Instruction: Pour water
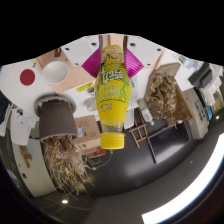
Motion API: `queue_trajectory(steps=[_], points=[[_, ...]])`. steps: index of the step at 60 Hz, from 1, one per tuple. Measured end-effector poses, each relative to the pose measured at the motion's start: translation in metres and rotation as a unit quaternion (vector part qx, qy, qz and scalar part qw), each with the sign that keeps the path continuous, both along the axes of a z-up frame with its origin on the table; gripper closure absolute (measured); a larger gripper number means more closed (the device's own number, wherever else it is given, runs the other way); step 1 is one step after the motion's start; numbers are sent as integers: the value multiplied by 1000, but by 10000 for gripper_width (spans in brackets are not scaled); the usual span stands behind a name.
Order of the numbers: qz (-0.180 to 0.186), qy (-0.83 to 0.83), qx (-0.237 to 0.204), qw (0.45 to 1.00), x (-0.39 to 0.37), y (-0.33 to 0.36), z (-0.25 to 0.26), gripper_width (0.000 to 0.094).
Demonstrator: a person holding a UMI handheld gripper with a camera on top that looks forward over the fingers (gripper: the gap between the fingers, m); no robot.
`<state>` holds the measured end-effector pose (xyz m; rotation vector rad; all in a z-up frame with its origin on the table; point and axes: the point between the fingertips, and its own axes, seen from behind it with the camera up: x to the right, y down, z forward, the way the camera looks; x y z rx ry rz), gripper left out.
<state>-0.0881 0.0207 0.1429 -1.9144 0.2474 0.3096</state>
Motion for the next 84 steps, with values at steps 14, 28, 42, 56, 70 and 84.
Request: queue_trajectory(steps=[14,28,42,56,70,84], points=[[-43,455,-15,889,-2,13,57,671],[-48,680,-56,730,-8,17,49,668],[-52,739,-74,667,-8,18,43,670],[-25,642,-75,763,-11,13,52,669],[7,271,39,962,54,19,121,667],[-50,-34,100,993,185,14,136,666]])
